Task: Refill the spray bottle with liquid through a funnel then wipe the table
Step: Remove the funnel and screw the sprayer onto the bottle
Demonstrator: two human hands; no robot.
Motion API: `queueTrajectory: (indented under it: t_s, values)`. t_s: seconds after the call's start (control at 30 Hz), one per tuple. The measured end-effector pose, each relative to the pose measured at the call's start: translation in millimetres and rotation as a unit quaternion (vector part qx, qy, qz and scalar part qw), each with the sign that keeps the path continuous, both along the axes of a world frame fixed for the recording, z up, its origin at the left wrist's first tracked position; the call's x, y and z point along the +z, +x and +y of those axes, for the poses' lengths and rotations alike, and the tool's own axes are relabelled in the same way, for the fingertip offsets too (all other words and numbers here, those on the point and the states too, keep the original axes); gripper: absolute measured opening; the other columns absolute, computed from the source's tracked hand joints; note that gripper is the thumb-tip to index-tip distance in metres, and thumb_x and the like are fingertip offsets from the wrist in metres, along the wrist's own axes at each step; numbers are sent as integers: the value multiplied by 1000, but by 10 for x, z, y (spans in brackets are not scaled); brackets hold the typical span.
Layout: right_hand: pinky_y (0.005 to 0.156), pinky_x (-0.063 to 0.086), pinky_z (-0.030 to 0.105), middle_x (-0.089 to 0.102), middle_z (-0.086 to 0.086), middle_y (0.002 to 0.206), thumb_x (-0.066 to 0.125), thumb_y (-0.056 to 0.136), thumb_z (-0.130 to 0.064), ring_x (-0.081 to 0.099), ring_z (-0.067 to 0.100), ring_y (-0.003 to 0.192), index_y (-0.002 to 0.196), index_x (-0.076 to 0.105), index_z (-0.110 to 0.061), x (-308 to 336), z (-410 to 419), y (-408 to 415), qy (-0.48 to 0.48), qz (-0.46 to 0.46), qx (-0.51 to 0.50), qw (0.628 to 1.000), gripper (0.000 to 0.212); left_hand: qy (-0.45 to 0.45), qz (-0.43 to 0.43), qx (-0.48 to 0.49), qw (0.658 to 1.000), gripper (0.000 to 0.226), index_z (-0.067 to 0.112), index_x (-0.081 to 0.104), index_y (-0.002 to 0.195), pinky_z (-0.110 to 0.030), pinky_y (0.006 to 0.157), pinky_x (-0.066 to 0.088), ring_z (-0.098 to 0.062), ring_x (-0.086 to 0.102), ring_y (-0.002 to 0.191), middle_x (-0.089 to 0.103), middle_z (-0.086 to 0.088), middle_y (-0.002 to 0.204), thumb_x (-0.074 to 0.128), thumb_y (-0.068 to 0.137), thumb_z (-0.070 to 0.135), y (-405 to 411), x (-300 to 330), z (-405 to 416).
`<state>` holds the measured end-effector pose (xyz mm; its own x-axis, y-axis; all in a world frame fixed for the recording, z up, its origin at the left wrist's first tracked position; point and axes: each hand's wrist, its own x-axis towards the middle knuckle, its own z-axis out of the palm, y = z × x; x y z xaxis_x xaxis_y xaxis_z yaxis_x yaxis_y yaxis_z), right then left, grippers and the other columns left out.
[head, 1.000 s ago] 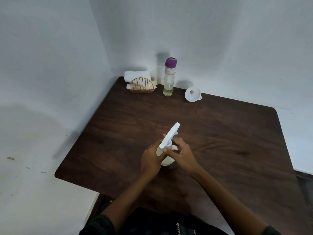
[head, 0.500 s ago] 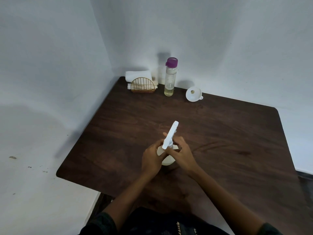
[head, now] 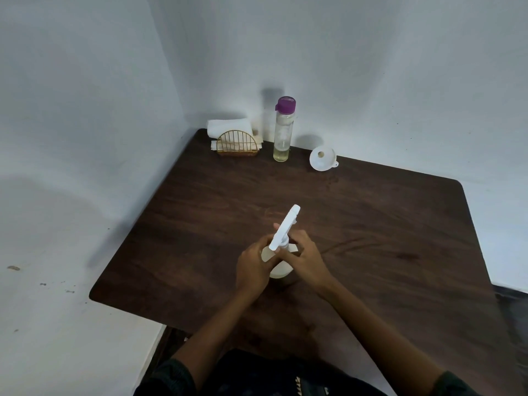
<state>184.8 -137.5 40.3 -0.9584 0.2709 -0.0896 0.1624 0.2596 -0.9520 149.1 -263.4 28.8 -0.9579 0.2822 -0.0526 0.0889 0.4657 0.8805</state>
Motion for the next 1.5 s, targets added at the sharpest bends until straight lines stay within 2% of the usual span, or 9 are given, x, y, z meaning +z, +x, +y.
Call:
queueTrajectory:
  t_s: [0.17,0.33,0.5,0.67,0.8,0.93,1.07,1.27,1.5]
  values:
    - [67,46,13,66,-3,88,78,73,-15,62,8,83,93,60,-10,29,-121,-30,-20,18,-116,993,27,0,-9,-3,1000,40,20,67,114,-26,79,50,-7,62,89,72,5,101,64,83,45,3,-3,45]
    - [70,46,12,61,-6,90,79,71,-17,59,7,86,103,53,-11,46,-167,-26,-42,12,-123,991,41,-7,-18,0,1000,36,22,67,115,-21,74,49,-8,64,87,72,6,100,68,81,36,-8,-6,12]
    - [87,50,35,66,-4,106,71,80,-23,60,14,103,109,63,-18,-12,-60,35,-5,6,-55,998,30,6,-12,4,1000,63,23,67,114,-17,70,45,-2,60,82,70,11,96,51,68,64,30,23,24]
    - [76,51,34,68,-2,89,78,70,-20,62,19,89,86,62,-20,-13,-162,-13,4,15,-140,990,22,-14,-10,8,1000,31,18,67,115,-11,68,40,-4,59,85,70,7,99,68,84,25,15,32,34]
    - [74,52,37,67,-1,89,77,64,-34,61,18,87,87,62,-19,-33,-239,-15,4,12,-179,984,31,-11,-11,4,1000,27,17,69,110,-9,68,41,-6,62,83,72,6,98,69,84,24,14,9,18]
    - [83,52,41,66,-9,101,73,76,-31,60,15,98,99,63,-22,-77,-111,10,26,3,-88,996,27,-19,3,15,1000,29,18,68,112,-11,67,40,-11,64,88,73,1,101,70,84,25,9,-13,25]
    - [84,50,36,62,-17,109,67,83,-30,55,13,105,105,63,-25,-60,-79,22,61,16,-51,997,24,-22,10,21,1000,30,15,68,112,-7,65,38,-14,65,89,73,-1,100,70,83,25,12,-16,30]
    - [67,39,13,64,-6,85,74,76,-19,55,15,88,82,62,-17,-10,-208,20,67,18,-142,987,13,-25,7,11,1000,27,16,69,109,-6,63,40,-9,65,83,74,1,97,69,84,26,20,-22,13]
    - [71,48,21,67,-4,88,73,78,-24,60,13,89,88,65,-15,4,-225,61,59,14,-145,988,16,-30,31,-7,999,32,13,69,111,-2,66,38,-12,67,88,74,-2,99,72,82,26,0,0,5]
